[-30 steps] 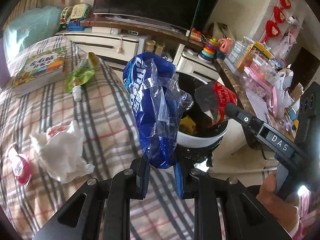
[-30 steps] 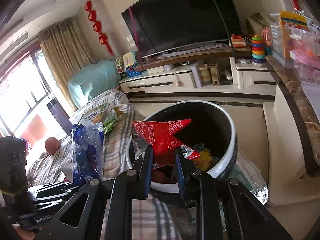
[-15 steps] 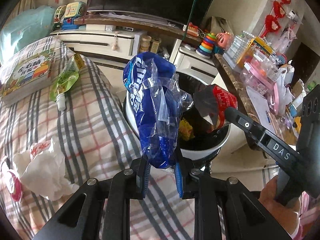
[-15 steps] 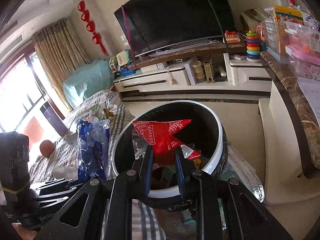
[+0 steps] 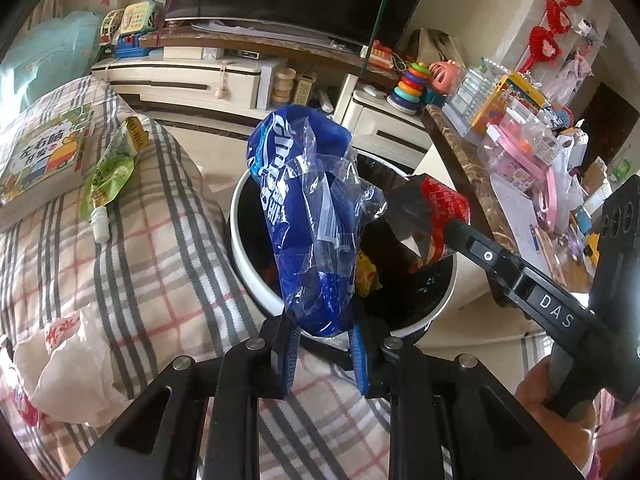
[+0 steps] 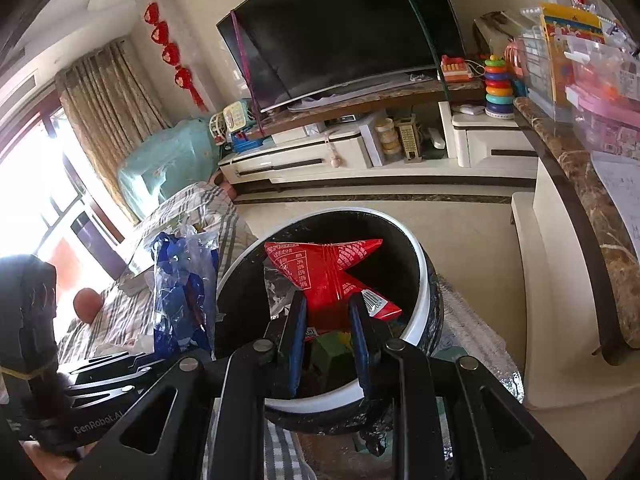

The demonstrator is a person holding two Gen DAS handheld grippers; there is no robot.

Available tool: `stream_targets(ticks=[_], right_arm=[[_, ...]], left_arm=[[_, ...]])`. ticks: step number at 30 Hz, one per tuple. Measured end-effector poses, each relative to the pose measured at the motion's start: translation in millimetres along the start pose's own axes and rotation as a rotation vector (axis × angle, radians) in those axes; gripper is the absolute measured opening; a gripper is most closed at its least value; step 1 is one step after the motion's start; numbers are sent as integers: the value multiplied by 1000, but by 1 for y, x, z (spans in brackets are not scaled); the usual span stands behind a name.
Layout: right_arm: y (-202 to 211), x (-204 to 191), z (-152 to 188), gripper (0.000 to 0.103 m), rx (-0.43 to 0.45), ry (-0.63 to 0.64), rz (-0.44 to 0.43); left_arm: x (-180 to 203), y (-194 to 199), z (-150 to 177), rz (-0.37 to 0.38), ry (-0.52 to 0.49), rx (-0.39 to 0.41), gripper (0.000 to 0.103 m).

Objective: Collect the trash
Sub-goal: 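Open the left tool to drop the blue wrapper while the right tool drops the red bag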

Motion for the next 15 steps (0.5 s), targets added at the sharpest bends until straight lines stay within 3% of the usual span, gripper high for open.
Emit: stream_targets(ticks=[3,7,8,15], right_arm=[[-2,1,-3,24,-1,-2,3],[-5,2,-5,25,-5,-12,8],[-5,2,-5,25,-8,-15,6],[-4,6,-8,46,-5,-40,-7]], left_arm=[[1,-3,-4,-7,-4,-5,22],[1,-3,-5,-19,-2,9,52],[1,-2,-6,-25,-3,13,55],[-1,2,8,-25,25,9,61]])
Point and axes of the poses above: each gripper's, at about its wrist camera, not at the fingertips, and y roughly against the way its jaws point, x to its right, z to its underside, the point moved 5 cm from there along -y, roughly the way its jaws point, and after that the axes turned 15 degrees about -y, right-handed, at the moved point
